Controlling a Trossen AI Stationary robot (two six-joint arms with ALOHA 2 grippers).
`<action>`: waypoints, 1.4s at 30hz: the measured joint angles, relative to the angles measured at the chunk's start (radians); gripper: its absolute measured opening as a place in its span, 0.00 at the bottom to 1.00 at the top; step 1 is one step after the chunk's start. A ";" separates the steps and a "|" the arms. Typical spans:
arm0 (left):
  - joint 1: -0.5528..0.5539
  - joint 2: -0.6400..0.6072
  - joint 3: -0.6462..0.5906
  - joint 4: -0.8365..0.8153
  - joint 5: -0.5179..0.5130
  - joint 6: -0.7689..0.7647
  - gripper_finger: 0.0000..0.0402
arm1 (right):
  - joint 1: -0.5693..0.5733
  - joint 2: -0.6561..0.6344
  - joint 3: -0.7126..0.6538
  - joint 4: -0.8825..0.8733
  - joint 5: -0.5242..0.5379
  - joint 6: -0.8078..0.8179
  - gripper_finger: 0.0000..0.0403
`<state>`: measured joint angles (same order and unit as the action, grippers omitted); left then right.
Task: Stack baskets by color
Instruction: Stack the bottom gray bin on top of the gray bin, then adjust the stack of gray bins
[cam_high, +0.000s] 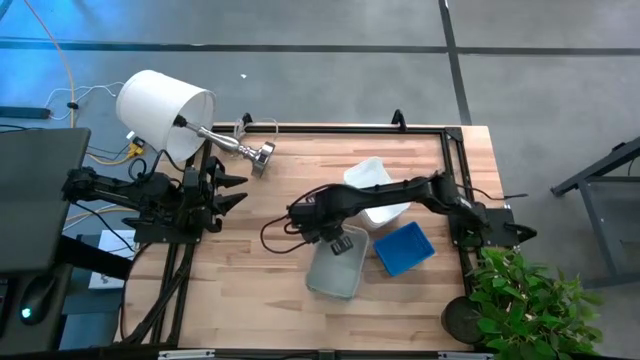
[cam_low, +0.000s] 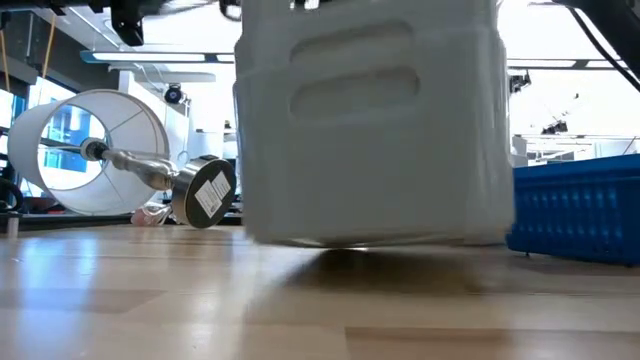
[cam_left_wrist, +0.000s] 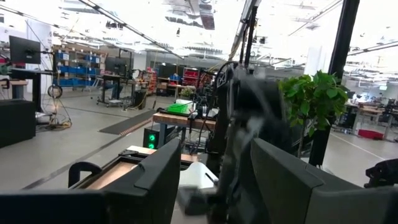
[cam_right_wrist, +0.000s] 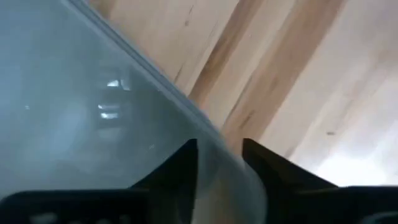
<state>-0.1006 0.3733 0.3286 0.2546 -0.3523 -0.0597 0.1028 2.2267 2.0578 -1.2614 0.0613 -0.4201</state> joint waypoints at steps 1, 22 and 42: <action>0.000 0.000 0.000 0.000 0.000 0.000 0.46 | 0.000 0.008 -0.003 -0.001 0.000 0.001 0.31; 0.000 0.000 0.000 -0.005 0.000 0.000 0.46 | -0.003 -0.098 0.000 -0.018 0.027 0.071 0.51; 0.000 0.000 0.000 -0.020 -0.004 -0.005 0.46 | -0.009 -0.856 -0.775 0.613 0.043 0.334 0.51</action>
<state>-0.1008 0.3729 0.3286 0.2351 -0.3563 -0.0647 0.0940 1.3708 1.2831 -0.6486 0.1040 -0.0861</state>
